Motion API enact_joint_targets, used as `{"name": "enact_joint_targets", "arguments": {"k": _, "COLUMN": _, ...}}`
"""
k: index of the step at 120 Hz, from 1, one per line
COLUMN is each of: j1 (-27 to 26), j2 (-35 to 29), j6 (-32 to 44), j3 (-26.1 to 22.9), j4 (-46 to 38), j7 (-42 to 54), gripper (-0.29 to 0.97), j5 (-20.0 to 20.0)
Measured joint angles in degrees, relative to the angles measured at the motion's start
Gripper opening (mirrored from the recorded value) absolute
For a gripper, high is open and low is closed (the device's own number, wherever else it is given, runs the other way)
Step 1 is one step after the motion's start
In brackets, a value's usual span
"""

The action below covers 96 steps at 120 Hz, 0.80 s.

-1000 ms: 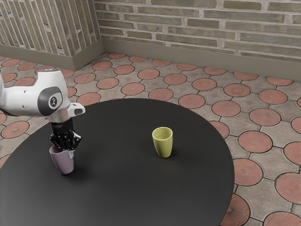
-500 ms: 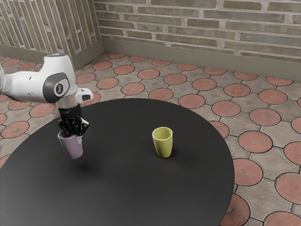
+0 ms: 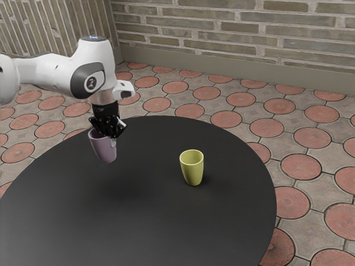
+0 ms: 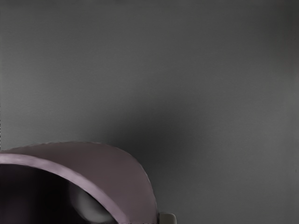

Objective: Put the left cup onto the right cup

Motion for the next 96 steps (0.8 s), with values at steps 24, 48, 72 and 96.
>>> {"name": "enact_joint_targets", "arguments": {"k": 24, "j1": -2.4, "j2": 0.2, "j6": -2.4, "j3": -1.9, "j4": 4.0, "j7": -0.6, "gripper": -0.1, "j5": -0.1}}
{"name": "enact_joint_targets", "arguments": {"k": 48, "j1": -4.1, "j2": 0.6, "j6": -3.3, "j3": -5.2, "j4": 6.5, "j7": -1.1, "gripper": -0.1, "j5": -0.4}}
{"name": "enact_joint_targets", "arguments": {"k": 72, "j1": -7.4, "j2": 3.1, "j6": -4.8, "j3": -5.7, "j4": 10.7, "j7": -1.6, "gripper": -0.1, "j5": -0.3}}
{"name": "enact_joint_targets", "arguments": {"k": 96, "j1": -9.0, "j2": 5.2, "j6": -5.5, "j3": -6.3, "j4": 14.1, "j7": -2.1, "gripper": -0.1, "j5": 0.1}}
